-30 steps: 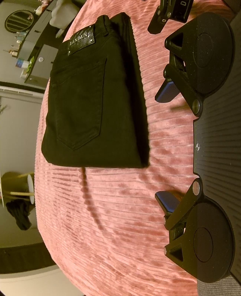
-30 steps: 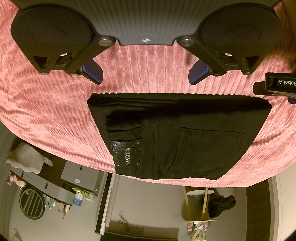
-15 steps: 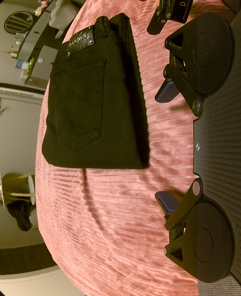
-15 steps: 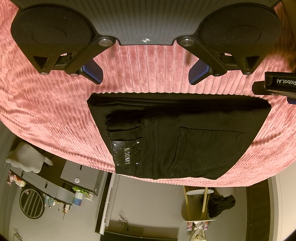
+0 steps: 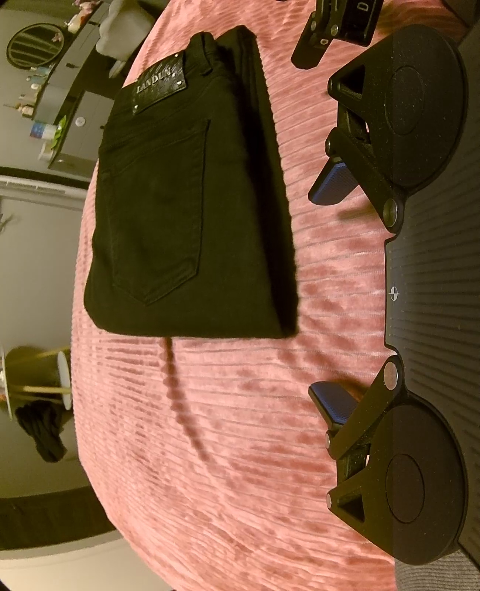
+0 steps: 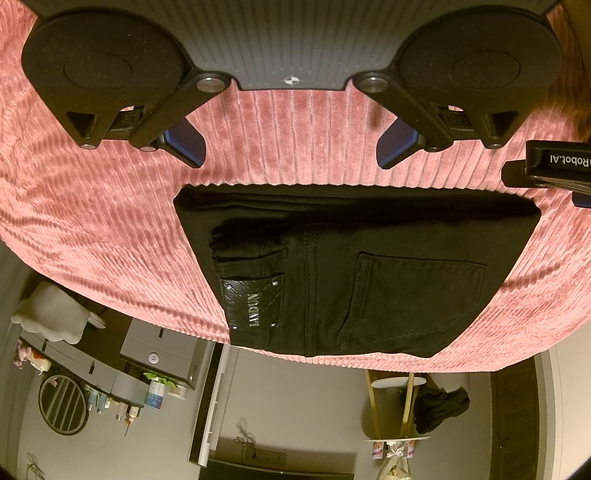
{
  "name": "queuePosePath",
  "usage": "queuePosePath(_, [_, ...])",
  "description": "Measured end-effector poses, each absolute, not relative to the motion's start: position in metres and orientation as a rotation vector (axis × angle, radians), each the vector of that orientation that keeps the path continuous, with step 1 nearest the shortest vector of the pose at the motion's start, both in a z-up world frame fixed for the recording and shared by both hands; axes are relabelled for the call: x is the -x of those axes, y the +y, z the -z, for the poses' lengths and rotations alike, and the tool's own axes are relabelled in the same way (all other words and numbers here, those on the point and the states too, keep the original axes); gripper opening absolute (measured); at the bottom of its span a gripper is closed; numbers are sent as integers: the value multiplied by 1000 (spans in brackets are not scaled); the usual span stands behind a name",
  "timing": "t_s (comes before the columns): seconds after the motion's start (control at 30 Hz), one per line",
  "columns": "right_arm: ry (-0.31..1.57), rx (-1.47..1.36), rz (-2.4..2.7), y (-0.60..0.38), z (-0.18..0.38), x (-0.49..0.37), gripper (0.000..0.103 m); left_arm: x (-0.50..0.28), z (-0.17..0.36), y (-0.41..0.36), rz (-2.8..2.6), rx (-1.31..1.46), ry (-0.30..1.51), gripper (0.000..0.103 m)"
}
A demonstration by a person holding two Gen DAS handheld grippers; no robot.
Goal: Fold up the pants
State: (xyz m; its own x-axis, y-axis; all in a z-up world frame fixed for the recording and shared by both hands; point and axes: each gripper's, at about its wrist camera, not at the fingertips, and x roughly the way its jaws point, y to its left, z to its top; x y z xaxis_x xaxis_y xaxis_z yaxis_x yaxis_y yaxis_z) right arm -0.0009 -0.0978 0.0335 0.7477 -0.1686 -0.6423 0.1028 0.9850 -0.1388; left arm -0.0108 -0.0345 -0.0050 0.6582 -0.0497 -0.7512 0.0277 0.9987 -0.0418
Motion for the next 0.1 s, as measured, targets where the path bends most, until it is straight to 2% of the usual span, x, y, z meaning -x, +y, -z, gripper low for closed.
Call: queuePosePath(0.1, [711, 97, 149, -98, -34, 1, 99, 11, 4, -33, 41, 35, 840, 103])
